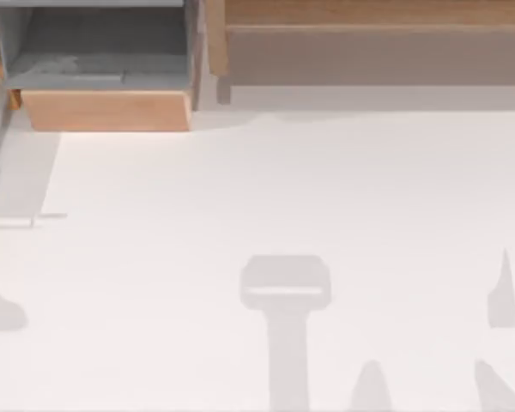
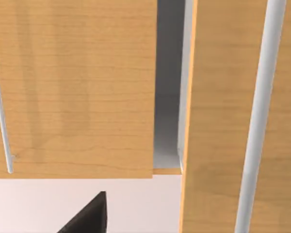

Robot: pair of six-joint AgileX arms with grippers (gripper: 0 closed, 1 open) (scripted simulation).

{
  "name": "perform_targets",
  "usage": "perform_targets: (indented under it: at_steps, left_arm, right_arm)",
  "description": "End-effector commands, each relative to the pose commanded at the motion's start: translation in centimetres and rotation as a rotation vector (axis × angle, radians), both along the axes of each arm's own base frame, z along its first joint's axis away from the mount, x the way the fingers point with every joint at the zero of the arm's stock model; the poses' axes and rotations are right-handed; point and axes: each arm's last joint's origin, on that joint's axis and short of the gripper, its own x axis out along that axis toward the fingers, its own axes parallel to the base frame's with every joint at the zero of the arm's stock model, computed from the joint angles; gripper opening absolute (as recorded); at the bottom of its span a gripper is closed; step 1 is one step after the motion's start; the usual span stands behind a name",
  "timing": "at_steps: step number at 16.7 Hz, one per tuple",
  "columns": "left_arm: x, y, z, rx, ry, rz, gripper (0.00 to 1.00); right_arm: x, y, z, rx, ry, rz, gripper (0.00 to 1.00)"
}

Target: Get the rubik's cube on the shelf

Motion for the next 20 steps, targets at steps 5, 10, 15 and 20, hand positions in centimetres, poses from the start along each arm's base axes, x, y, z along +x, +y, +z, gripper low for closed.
perform_targets:
  at_steps: [5, 10, 15, 20]
  left_arm:
    - [-1.6, 0.0, 0.0, -0.002, 0.002, -0.002, 1.00]
    - [-1.3, 0.7, 0.1, -0.013, 0.005, 0.024, 1.00]
    - [-0.5, 6.5, 1.6, -0.121, 0.027, 0.210, 1.00]
    - [1.9, 13.4, 5.3, -0.358, 0.078, 0.398, 1.00]
  right_arm:
    - [0.0, 0.0, 0.0, 0.000, 0.000, 0.000, 1.00]
    - [0.0, 0.0, 0.0, 0.000, 0.000, 0.000, 1.00]
    - [0.0, 0.0, 0.0, 0.000, 0.000, 0.000, 1.00]
    - [0.0, 0.0, 0.0, 0.000, 0.000, 0.000, 1.00]
